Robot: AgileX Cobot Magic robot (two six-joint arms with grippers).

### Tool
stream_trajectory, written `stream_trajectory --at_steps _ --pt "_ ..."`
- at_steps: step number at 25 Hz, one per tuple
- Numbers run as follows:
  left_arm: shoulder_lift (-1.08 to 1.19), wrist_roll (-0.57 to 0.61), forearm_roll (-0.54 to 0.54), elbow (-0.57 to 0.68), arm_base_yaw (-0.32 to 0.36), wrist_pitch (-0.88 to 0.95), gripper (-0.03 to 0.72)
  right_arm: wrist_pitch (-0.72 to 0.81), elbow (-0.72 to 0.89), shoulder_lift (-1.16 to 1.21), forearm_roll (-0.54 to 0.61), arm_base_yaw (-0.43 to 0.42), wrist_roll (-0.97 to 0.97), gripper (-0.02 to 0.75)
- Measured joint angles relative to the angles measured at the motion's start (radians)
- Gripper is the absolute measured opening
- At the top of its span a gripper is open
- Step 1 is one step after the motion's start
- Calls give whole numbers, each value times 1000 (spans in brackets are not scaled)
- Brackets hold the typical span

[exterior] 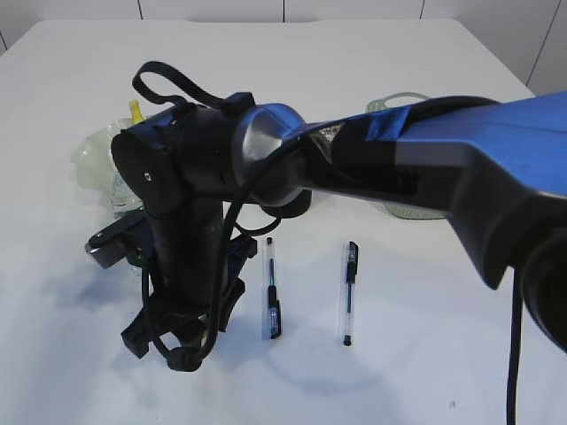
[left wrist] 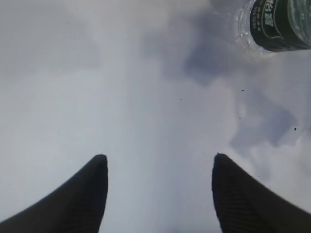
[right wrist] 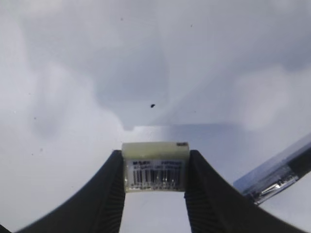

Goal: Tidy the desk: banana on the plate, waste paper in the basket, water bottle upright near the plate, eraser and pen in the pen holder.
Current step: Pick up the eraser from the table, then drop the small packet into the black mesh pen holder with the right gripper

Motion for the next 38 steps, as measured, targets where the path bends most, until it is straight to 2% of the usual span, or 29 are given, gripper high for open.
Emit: stream_trajectory --at_steps 9,22,30,38 --pt "0 0 0 0 0 0 468 9 0 -80 -59 -31 -2 278" --pt "0 0 3 0 0 -2 467 7 0 -182 -49 -293 -40 278" --pt "0 0 7 0 0 -2 467 -149 0 -185 -20 -387 -89 278" --pt "0 0 7 0 0 -2 464 -372 0 -185 -18 -398 -108 278"
